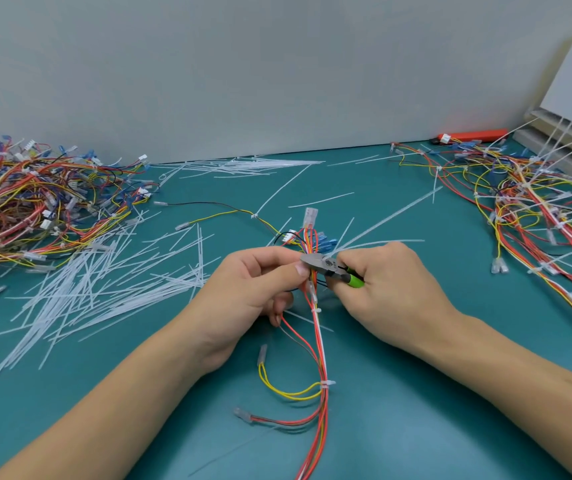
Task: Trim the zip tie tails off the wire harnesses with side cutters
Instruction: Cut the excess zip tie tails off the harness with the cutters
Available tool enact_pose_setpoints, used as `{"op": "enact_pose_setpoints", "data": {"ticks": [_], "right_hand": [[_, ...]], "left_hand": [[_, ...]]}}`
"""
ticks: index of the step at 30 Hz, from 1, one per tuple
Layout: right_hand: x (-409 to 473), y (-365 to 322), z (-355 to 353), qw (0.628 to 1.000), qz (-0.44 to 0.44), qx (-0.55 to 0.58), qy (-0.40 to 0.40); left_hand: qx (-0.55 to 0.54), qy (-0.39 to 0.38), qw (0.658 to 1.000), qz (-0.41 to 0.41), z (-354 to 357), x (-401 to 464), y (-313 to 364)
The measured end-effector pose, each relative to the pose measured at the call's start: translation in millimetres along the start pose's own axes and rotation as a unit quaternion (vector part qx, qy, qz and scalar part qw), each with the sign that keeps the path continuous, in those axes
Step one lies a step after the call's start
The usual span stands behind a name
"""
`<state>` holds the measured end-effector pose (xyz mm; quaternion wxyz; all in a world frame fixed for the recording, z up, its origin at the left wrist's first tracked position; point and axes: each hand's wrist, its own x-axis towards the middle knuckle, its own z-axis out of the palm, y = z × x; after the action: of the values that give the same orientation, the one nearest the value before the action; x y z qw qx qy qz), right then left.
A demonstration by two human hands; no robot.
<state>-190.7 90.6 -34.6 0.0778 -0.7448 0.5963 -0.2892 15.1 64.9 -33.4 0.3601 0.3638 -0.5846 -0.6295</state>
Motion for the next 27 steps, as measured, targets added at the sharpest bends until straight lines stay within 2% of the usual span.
{"op": "enact_pose_setpoints", "data": {"ticks": [12,20,27], "right_hand": [[3.1,5.8,4.4,0.999,-0.005,0.039,0.032],[3.7,1.4,1.0,0.998,-0.024,0.060,-0.008],[0.6,1.5,1.2,1.000,0.002,0.019,0.009]], "left_hand": [[-0.050,0.019,0.998,-0.019,-3.0,0.8,3.0],[0.010,0.036,0.999,0.010,2.6,2.3,-4.0],[0.010,0.006,1.000,0.016,2.3,0.8,-0.3]]}}
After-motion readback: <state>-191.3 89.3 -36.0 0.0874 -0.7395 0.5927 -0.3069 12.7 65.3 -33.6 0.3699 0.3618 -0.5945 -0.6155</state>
